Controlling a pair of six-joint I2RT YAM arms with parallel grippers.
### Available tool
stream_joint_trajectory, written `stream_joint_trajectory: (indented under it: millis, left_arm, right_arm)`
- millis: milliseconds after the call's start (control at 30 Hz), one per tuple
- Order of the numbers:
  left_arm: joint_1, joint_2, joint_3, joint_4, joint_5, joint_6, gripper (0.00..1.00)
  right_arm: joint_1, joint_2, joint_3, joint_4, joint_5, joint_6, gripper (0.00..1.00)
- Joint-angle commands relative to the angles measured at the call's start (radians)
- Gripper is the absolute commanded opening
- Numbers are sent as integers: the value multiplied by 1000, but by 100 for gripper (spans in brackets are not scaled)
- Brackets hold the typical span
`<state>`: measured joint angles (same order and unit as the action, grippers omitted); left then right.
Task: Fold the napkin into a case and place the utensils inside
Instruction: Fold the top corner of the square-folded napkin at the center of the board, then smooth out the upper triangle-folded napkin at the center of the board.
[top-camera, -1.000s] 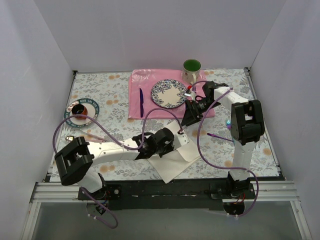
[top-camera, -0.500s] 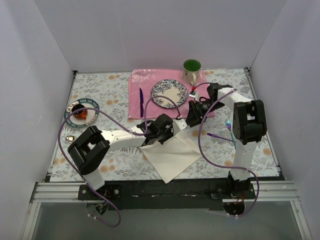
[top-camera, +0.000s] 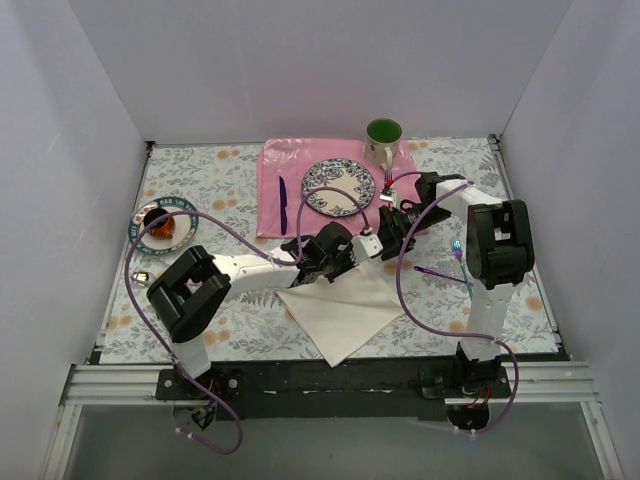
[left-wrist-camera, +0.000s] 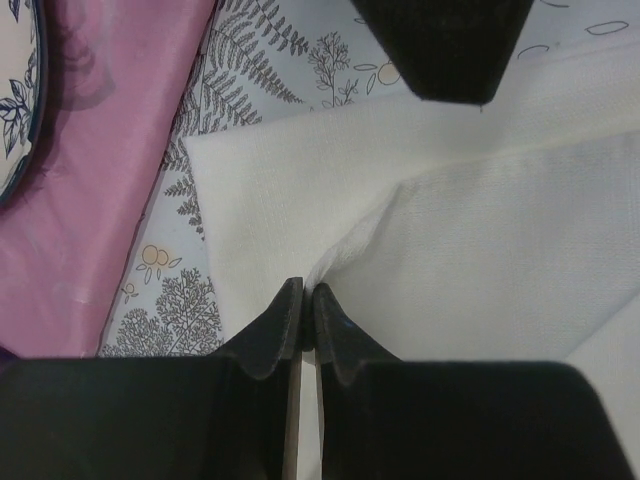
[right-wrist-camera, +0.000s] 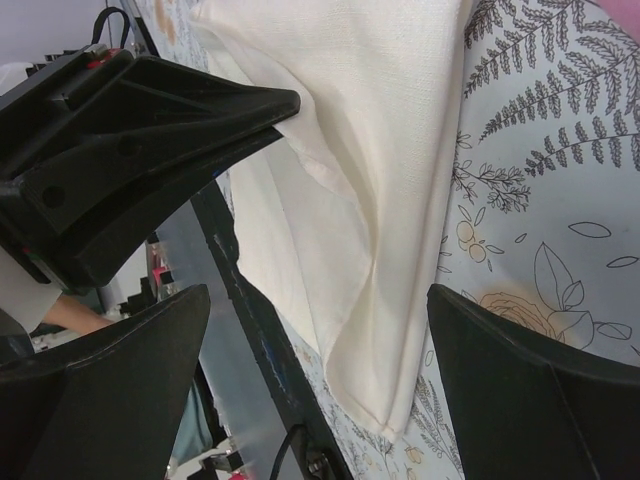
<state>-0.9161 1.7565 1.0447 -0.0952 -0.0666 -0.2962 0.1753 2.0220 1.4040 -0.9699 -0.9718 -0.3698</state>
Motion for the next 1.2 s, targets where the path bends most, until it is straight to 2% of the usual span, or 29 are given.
stream_joint_trajectory:
  millis: [0, 133, 267, 333, 500, 533, 700, 767, 933, 967, 1000, 1067, 1100, 1167]
  left_arm:
    - [5, 9, 46, 22, 33, 29, 3]
    - [5, 18, 51, 22, 34, 34, 3]
    - [5, 12, 38, 23, 31, 32, 8]
    - [5, 8, 31, 22, 25, 26, 15]
    - [6, -49, 34, -14, 43, -3, 41]
    - [10, -73, 46, -46, 53, -21, 52]
    - [58, -172, 136, -194, 174, -112, 64]
    - [121, -221, 190, -282, 278, -194, 69]
    - [319, -258, 236, -464, 624, -381, 71]
    - [345, -249, 238, -480, 751, -414, 74]
    - [373, -224, 226, -491, 839, -470, 86]
    - [455, -207, 198, -468, 1020, -538, 98]
    - [480, -206, 139, -437, 1071, -632, 98]
    - [523, -224, 77, -315, 1137, -725, 98]
  right_arm:
    - [-11, -43, -2, -20, -22, -12, 99]
    - [-20, -43, 0, -42, -24, -29, 99]
    - [-28, -45, -2, -64, -31, -46, 98]
    - [-28, -49, 0, -76, -47, -55, 99]
    - [-30, -51, 12, -111, -79, -90, 99]
    - [-30, -57, 13, -115, -84, -93, 98]
    - [-30, -98, -3, -119, -143, -109, 98]
    - [-30, -127, -20, -122, -168, -121, 98]
    - [-22, -198, -65, -147, -278, -161, 93]
    - [-16, -203, -74, -150, -287, -172, 93]
    - [-1, -206, -89, -156, -304, -185, 93]
    - [21, -203, -103, -191, -321, -227, 94]
    - [47, -203, -109, -194, -326, -230, 95]
    - [75, -204, -134, -187, -320, -235, 96]
